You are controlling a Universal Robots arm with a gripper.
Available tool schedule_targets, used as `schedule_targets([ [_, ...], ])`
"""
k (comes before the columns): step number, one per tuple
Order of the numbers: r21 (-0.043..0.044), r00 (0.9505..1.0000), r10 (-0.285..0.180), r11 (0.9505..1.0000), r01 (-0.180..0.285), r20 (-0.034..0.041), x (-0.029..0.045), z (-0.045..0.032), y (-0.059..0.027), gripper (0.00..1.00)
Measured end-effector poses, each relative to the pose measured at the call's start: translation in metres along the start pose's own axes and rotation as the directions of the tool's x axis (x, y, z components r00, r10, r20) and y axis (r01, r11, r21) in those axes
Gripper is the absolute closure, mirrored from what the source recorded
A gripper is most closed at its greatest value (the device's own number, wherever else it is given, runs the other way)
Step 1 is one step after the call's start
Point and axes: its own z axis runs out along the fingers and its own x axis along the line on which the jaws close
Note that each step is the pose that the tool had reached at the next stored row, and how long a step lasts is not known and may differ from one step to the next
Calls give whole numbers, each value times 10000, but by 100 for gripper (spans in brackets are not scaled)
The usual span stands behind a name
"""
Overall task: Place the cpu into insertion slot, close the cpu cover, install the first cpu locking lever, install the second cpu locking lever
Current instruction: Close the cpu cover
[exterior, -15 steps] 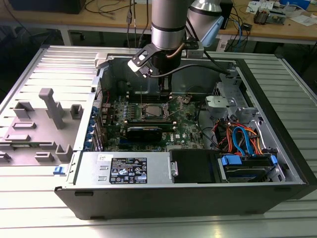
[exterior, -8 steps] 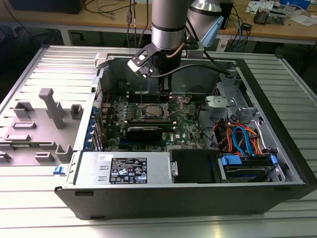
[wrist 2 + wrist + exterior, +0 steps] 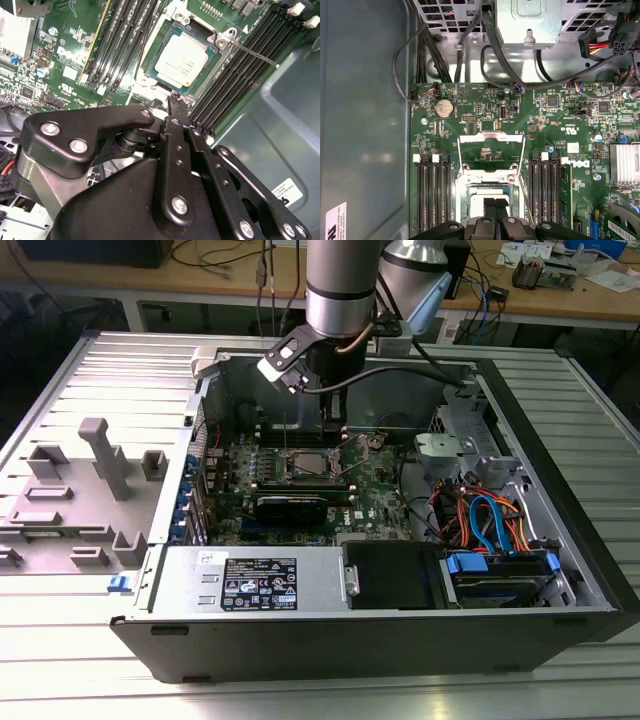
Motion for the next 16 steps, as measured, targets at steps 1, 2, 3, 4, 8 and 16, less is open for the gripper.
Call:
schedule_targets([
  [1,0,10000,0,10000,0,0,0,-9,0,89],
  [2,1,10000,0,10000,0,0,0,-20,0,89],
  [3,2,10000,0,10000,0,-1,0,-37,1,89],
  [4,3,10000,0,10000,0,-1,0,-43,1,89],
  [8,4,10000,0,10000,0,-3,0,-71,2,89],
  [16,9,10000,1,10000,-1,-2,-1,-150,4,89],
])
